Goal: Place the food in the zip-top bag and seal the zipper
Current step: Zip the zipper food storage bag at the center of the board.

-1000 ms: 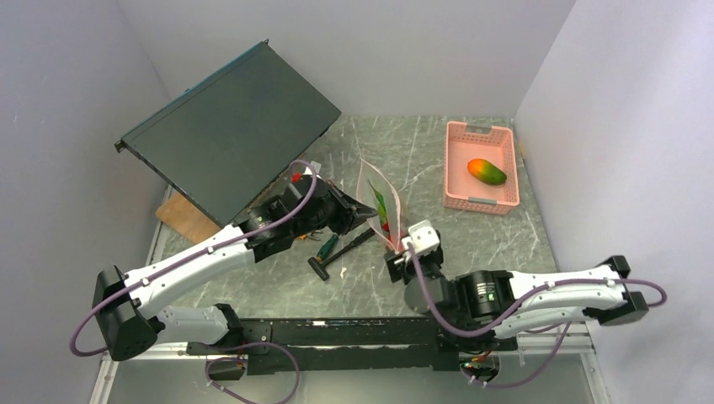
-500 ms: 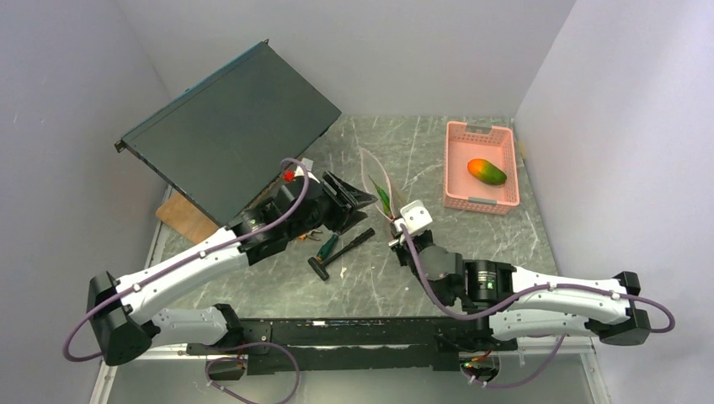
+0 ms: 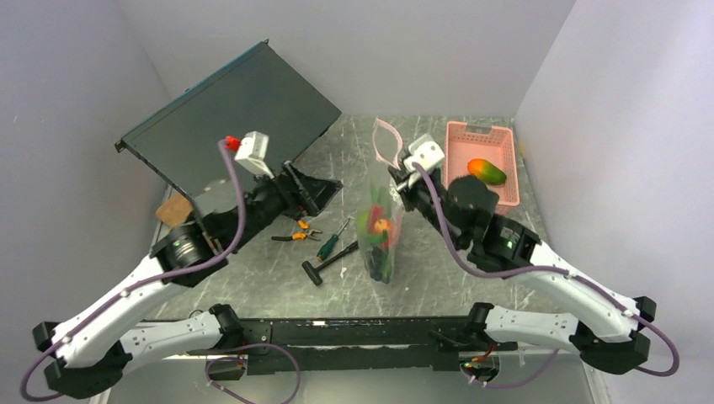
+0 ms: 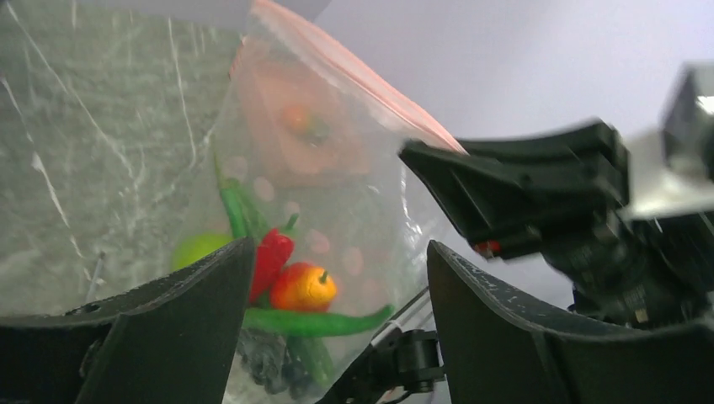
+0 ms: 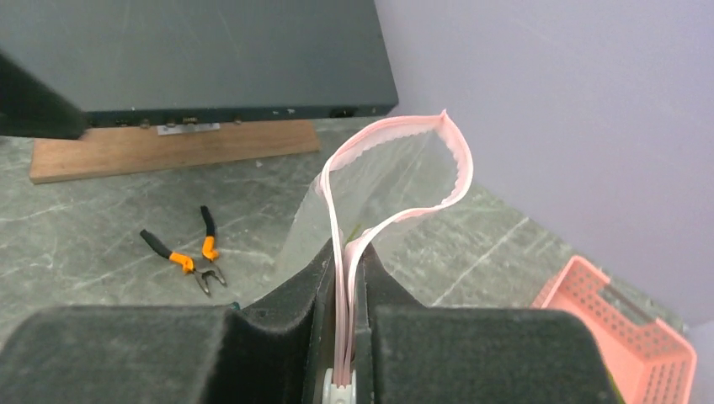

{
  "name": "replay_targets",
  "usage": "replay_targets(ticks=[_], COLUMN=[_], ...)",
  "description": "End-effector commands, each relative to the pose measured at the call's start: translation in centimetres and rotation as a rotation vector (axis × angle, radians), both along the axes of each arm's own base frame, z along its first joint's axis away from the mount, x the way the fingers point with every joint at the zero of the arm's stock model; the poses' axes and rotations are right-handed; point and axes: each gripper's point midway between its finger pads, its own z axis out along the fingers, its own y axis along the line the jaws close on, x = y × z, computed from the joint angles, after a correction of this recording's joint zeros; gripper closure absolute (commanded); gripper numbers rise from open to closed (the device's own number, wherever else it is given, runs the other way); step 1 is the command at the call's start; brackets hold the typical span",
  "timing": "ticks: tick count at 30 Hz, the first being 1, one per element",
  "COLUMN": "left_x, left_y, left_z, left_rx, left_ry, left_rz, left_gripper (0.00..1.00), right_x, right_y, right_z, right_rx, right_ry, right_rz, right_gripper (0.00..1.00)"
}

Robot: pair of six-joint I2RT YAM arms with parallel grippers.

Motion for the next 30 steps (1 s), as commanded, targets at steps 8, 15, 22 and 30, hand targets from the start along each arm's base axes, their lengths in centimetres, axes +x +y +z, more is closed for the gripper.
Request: replay_targets(ticks=[8, 15, 22, 30], left_x=[-1.6, -0.6, 1.6, 5.3], left_y=[6.7, 5.0, 2.4, -1.8], left_z=[2.6, 1.6, 4.0, 3.1], left_rx=[0.310, 0.469, 0.434, 0.557], left_ry=[-0.353, -0.389, -0.520, -0.755], left_rz=[0.058, -0.068, -0.323, -0.522], left_gripper=[0.12, 0.12, 0.12, 0.10], right_x=[6.8, 10.4, 10.3, 8.8], right_y=[3.4, 3.8, 1.8, 0.9], right_z=[0.9, 0.4, -3.3, -7.2], right_rx=[-0.025, -0.015, 0.015, 0.006], right_ry=[0.081, 0.194, 0.318, 0.416], right_rz=[0.332, 0.549, 0.743, 0.755], right_gripper=[1.00, 1.00, 1.00, 1.00])
